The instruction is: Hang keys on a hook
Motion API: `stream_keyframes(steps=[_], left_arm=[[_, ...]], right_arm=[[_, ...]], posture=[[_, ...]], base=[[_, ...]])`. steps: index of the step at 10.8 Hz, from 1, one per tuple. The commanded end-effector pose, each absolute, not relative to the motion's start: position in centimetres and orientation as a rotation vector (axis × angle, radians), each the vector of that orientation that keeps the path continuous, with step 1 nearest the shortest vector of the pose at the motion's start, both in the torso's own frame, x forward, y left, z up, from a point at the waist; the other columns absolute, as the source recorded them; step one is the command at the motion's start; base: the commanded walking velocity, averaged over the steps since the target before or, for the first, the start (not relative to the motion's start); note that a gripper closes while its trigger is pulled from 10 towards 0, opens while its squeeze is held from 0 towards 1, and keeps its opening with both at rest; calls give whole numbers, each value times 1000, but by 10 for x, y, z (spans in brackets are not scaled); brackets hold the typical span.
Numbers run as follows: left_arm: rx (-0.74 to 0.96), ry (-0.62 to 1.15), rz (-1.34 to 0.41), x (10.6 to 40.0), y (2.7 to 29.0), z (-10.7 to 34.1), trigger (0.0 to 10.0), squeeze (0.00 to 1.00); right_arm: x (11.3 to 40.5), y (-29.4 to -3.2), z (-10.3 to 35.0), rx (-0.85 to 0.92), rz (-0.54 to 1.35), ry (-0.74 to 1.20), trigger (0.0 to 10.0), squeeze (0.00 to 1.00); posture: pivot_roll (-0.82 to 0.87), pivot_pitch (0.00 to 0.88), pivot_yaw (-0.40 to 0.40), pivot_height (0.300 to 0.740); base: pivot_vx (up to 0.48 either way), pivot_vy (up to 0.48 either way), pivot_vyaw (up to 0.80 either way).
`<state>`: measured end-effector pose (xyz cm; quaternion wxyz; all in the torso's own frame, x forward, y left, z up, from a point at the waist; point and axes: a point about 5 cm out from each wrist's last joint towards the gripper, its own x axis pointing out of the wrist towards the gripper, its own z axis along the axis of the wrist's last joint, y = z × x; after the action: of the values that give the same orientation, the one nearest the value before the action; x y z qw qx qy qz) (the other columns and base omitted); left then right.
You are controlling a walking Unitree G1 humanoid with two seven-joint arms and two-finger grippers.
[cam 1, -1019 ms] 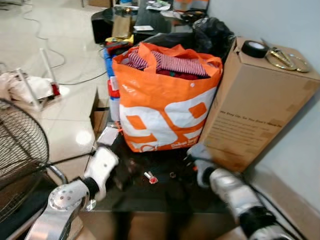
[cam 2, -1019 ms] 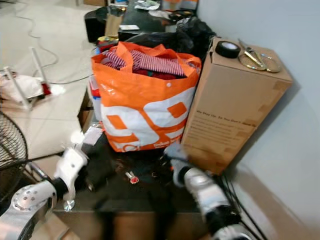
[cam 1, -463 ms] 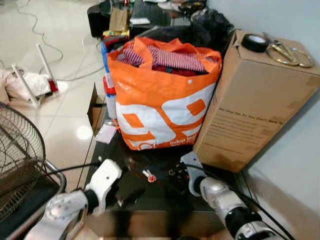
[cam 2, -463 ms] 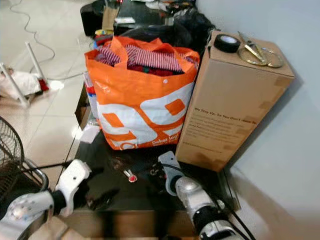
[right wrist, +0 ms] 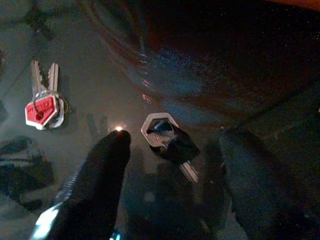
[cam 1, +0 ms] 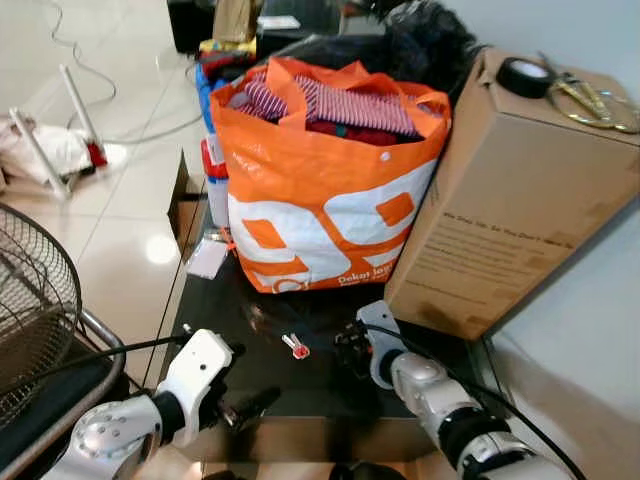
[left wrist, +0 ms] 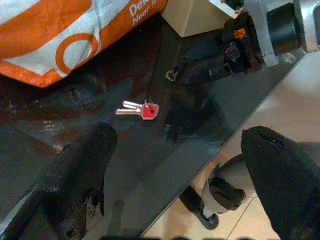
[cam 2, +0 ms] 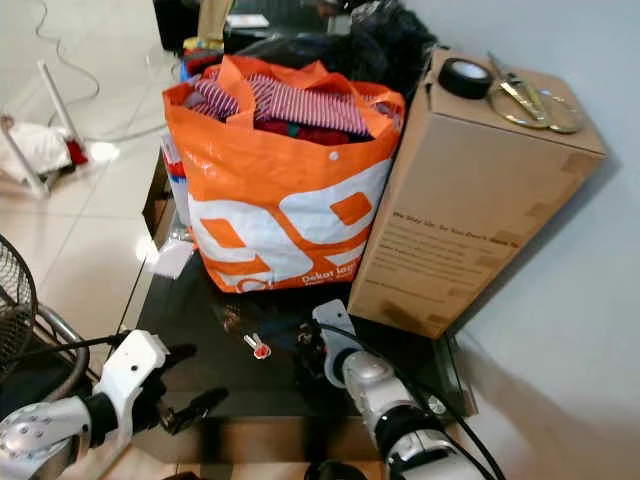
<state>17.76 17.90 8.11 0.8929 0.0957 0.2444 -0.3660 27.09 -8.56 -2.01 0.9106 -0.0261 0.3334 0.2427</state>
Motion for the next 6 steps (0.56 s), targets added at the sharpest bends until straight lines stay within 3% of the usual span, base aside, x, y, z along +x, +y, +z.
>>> stream_keyframes(steps=[1, 6], left_arm=[[208, 498, -757, 176, 180, 85, 10000, 184], [216, 507, -754, 174, 182, 89, 10000, 184]], right_arm=[[272, -89, -21, -39, 472, 687, 0, 0], [268, -91, -26, -40, 445, 698, 0, 0]], posture=[[23, 112, -118, 740], [28, 107, -102, 740]], base=[[0, 0, 0], [0, 0, 0]])
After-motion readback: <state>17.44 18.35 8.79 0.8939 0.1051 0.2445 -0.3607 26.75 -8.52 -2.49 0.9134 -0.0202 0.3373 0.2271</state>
